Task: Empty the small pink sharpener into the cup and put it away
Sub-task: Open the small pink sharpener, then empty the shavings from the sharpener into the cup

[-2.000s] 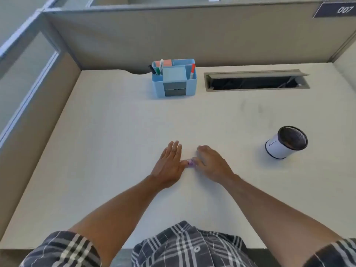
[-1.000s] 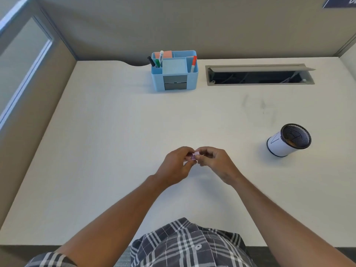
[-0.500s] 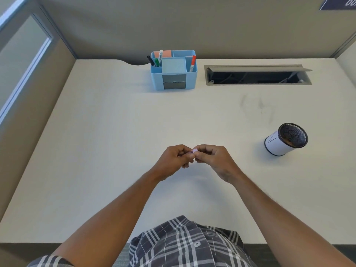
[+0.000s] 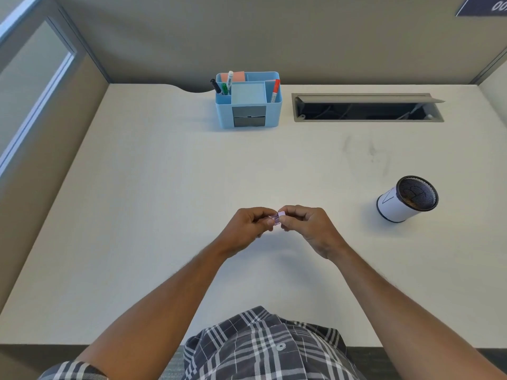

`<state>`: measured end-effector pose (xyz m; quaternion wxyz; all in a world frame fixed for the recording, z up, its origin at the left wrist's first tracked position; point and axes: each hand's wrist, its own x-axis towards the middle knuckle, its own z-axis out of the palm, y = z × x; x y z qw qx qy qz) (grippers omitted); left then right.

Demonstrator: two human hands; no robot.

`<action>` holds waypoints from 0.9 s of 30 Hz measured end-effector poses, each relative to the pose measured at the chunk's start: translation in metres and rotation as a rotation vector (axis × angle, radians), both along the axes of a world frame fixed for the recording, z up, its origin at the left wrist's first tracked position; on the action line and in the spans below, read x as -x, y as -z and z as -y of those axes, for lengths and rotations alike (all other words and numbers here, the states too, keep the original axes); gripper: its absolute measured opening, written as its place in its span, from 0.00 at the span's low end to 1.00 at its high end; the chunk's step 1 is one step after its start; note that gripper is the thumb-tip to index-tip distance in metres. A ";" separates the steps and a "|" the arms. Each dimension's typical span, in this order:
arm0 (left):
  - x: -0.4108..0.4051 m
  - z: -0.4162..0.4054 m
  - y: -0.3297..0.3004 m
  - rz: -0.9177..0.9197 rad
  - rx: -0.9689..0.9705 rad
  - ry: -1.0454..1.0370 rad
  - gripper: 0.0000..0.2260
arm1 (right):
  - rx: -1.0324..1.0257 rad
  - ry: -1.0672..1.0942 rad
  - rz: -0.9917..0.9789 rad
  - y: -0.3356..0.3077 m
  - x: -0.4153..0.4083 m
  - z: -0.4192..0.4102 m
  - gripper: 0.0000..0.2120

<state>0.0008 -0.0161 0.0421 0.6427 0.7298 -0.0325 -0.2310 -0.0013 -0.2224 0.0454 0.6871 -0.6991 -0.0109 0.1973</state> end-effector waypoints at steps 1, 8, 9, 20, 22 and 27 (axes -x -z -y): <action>0.000 0.001 0.000 0.005 0.006 -0.014 0.07 | -0.009 0.012 -0.005 0.000 0.000 0.000 0.05; -0.001 0.013 -0.002 0.000 0.036 -0.055 0.08 | -0.090 0.166 -0.024 -0.002 0.001 0.006 0.05; -0.003 0.014 -0.002 -0.005 0.029 -0.050 0.10 | -0.099 0.195 -0.032 -0.002 0.000 0.008 0.05; -0.032 0.088 -0.022 0.058 0.015 0.003 0.18 | -0.152 0.504 -0.024 -0.016 0.003 0.086 0.04; -0.038 0.108 -0.027 0.086 0.020 0.002 0.18 | -0.129 0.568 -0.002 -0.020 0.005 0.106 0.04; -0.051 0.160 -0.037 0.137 0.019 -0.001 0.14 | -0.040 0.717 0.083 -0.037 0.008 0.155 0.04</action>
